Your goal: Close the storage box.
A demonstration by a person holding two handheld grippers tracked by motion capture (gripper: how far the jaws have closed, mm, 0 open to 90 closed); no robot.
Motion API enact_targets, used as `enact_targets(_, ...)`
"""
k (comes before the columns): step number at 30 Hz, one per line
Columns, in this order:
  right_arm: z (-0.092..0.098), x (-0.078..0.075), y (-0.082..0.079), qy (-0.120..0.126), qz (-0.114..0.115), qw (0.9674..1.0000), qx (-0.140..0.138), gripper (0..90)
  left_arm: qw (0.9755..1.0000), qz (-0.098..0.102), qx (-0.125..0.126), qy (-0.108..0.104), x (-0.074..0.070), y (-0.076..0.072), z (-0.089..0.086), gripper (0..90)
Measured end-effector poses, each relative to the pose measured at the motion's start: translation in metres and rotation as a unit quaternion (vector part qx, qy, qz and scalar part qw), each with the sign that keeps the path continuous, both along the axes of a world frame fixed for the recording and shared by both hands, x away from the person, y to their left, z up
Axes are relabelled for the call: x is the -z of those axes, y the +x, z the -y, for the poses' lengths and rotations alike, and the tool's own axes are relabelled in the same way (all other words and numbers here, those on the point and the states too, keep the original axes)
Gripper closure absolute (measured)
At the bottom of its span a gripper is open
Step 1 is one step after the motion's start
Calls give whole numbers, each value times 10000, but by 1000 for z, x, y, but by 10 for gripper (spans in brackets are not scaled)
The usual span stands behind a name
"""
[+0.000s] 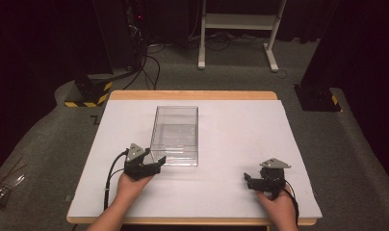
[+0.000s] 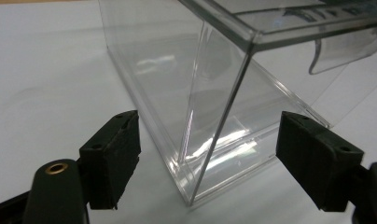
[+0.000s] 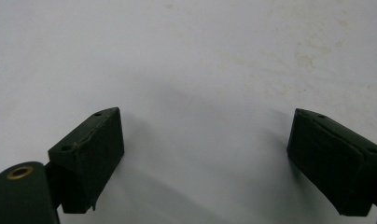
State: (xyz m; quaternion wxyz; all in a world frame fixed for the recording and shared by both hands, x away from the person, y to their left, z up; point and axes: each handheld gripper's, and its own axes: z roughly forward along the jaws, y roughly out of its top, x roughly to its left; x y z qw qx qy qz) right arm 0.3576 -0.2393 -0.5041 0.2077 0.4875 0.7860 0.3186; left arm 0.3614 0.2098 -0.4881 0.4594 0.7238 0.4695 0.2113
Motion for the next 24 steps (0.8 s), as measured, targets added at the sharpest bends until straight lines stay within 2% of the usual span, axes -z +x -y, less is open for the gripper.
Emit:
enact_targets(5,0,0,0,-1,1,10000,1,110,9999,-49,135,61,1,-9,-8,222)
enact_targets(7,0,0,0,-1,1,10000,0,110,9995,-112,187,218,6,-16,-17,222)
enact_targets(9,0,0,0,-3,1,10000,1,110,9993,-149,188,283,8,-18,-21,222)
enact_targets(16,0,0,0,-7,0,10000,3,110,9973,-485,4,549,16,-28,-53,224)
enact_targets(19,0,0,0,-7,1,10000,4,110,9960,-532,-130,703,17,-32,-64,226)
enact_targets(20,0,0,0,-7,1,10000,5,110,9958,-563,-161,700,18,-32,-67,223)
enact_targets(22,0,0,0,-7,1,10000,4,110,9963,-636,-193,553,19,-33,-69,216)
enact_targets(24,0,0,0,-7,3,10000,5,110,9960,-600,-200,632,19,-34,-67,214)
